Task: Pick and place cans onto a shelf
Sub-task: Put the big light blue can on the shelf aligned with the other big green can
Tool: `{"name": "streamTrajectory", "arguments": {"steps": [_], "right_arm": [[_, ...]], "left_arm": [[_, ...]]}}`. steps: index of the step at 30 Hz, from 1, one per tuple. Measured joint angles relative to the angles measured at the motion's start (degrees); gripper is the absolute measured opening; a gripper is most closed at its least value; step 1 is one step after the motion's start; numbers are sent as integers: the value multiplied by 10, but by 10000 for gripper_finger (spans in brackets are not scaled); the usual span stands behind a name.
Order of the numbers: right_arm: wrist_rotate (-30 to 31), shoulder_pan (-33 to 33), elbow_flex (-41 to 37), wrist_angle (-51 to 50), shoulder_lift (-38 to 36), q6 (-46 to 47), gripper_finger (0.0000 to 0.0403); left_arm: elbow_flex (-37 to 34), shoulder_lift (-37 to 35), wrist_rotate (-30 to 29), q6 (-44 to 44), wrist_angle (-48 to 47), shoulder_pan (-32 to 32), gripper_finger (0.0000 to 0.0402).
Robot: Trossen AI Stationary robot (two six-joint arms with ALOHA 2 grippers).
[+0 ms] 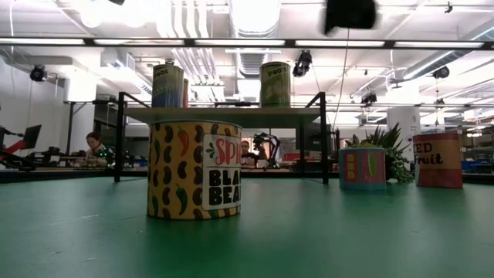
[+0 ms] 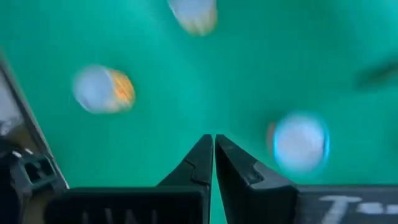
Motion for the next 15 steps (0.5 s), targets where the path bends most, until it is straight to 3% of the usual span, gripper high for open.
{"name": "streamTrajectory", "arguments": {"steps": [5,9,15], "right_arm": [[-56,50,-72,-72,-9,157,9],[-92,97,-148,-67,-50,274,9],[-86,178,-247,-48,-138,460,9]], "left_arm": [[0,0,0,0,0,0,0],[0,1,0,-2,0,0,0],[0,3,0,-5,0,0,0]]}}
